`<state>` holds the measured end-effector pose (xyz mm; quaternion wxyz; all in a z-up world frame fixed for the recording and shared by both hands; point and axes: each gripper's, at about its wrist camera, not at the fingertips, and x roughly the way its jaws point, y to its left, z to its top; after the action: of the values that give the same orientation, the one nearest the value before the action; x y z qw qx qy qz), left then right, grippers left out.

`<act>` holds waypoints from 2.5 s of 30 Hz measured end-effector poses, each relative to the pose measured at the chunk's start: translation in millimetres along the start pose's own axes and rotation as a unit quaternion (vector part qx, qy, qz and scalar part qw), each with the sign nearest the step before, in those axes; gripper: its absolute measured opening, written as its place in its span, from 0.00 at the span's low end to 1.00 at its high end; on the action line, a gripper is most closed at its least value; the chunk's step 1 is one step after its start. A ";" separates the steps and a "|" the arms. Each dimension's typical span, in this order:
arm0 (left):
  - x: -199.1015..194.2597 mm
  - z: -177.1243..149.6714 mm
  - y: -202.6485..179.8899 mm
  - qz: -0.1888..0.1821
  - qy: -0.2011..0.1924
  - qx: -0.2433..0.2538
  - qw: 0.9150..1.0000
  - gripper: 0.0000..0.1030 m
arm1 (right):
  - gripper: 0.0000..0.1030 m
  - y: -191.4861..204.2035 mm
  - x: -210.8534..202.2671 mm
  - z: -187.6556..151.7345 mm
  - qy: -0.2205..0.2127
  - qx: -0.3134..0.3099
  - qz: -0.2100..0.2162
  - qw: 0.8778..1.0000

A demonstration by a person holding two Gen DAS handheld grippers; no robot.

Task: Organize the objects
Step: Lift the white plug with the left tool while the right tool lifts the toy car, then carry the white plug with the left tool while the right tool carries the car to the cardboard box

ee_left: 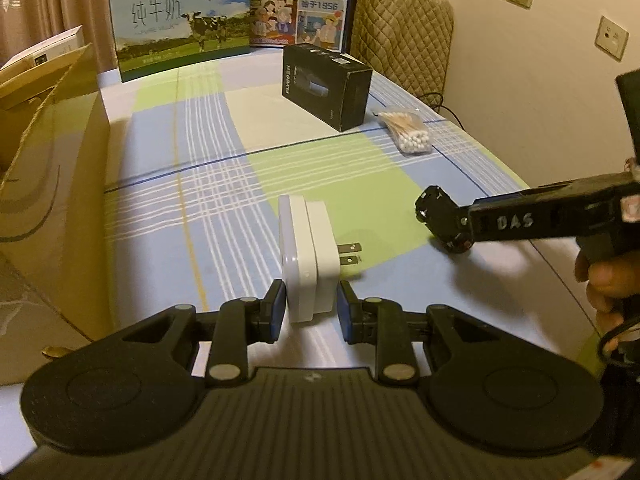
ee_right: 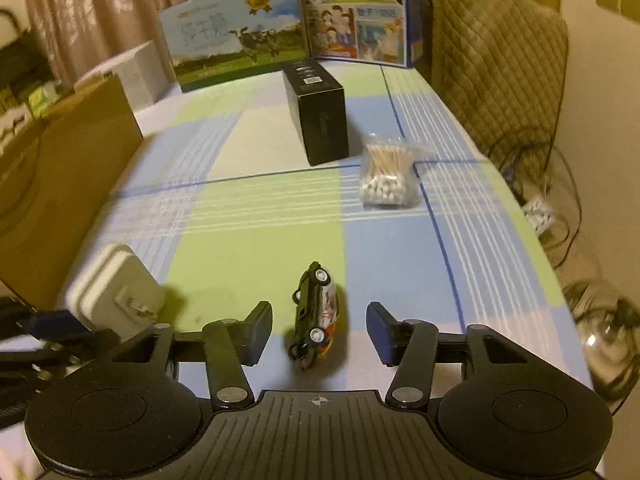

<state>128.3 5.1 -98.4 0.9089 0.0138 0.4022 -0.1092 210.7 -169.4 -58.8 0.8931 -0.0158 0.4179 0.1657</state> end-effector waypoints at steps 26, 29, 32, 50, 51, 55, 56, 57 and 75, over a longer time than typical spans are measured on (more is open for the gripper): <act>17.9 13.9 -8.3 -0.011 -0.038 -0.011 0.999 0.34 | 0.48 2.8 12.7 -0.7 0.005 -0.012 -0.002 1.000; 22.0 14.8 -7.6 -0.010 -0.035 -0.014 0.999 0.36 | 0.48 2.1 12.5 -0.6 0.005 -0.009 -0.003 1.000; 23.1 14.3 -7.4 -0.008 -0.031 -0.013 0.999 0.36 | 0.48 2.3 12.5 -0.2 0.005 -0.008 -0.002 1.000; 5.1 17.9 3.4 0.001 -0.027 -0.049 0.998 0.28 | 0.48 3.4 12.5 0.7 0.005 -0.009 0.000 1.000; 4.4 18.1 3.3 0.001 -0.027 -0.050 0.998 0.28 | 0.48 3.7 13.1 0.8 0.006 -0.009 0.000 1.000; 2.5 20.0 2.9 -0.001 -0.030 -0.053 0.998 0.28 | 0.48 5.3 15.4 0.8 0.009 -0.013 0.000 1.000; 2.0 20.6 2.5 -0.002 -0.031 -0.053 0.998 0.28 | 0.48 5.6 15.6 0.9 0.010 -0.015 -0.003 1.000; 1.2 20.9 2.2 -0.002 -0.031 -0.053 0.998 0.28 | 0.48 5.9 15.8 0.7 0.011 -0.016 -0.005 1.000; -2.9 20.8 1.2 -0.003 -0.027 -0.055 0.998 0.28 | 0.23 7.4 10.2 0.5 0.007 -0.024 -0.018 1.000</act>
<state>141.9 4.5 -82.3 0.9185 -0.0399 0.3831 -0.0898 214.9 -159.5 -65.3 0.8925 -0.0456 0.4197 0.1591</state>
